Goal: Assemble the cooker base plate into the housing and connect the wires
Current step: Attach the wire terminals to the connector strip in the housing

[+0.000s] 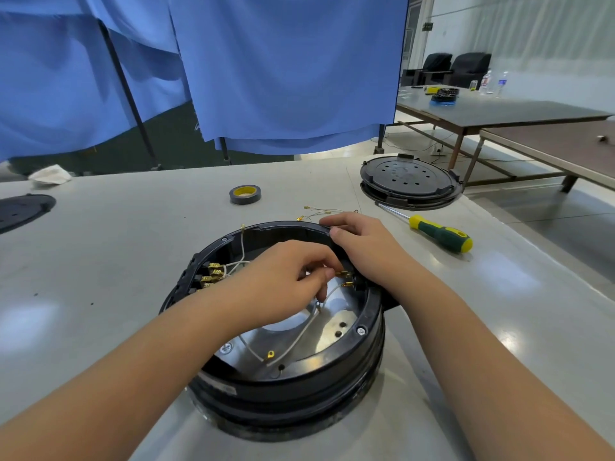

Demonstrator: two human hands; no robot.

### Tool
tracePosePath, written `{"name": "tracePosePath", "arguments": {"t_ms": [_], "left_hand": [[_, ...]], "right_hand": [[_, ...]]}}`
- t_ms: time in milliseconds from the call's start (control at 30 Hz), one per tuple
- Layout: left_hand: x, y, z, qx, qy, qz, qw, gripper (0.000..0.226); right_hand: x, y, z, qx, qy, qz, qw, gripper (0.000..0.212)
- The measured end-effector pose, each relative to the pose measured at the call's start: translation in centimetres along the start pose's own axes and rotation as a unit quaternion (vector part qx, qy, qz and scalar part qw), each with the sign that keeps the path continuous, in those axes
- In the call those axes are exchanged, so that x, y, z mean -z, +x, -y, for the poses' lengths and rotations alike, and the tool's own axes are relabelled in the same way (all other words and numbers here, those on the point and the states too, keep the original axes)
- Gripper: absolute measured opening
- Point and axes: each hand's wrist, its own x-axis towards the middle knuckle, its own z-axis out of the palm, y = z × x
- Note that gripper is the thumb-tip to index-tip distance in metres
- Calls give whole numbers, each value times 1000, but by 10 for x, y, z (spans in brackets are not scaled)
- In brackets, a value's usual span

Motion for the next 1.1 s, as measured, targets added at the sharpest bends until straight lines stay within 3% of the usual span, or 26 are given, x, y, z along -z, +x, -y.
{"name": "tracePosePath", "arguments": {"t_ms": [433,1100], "left_hand": [[1,-2,1,0,-5,6,1000,20],[-4,0,-3,-69,99,-43,992,13]], "right_hand": [[0,0,0,5,-6,3,1000,25],[-3,1,1,-1,9,-9,1000,26]]}}
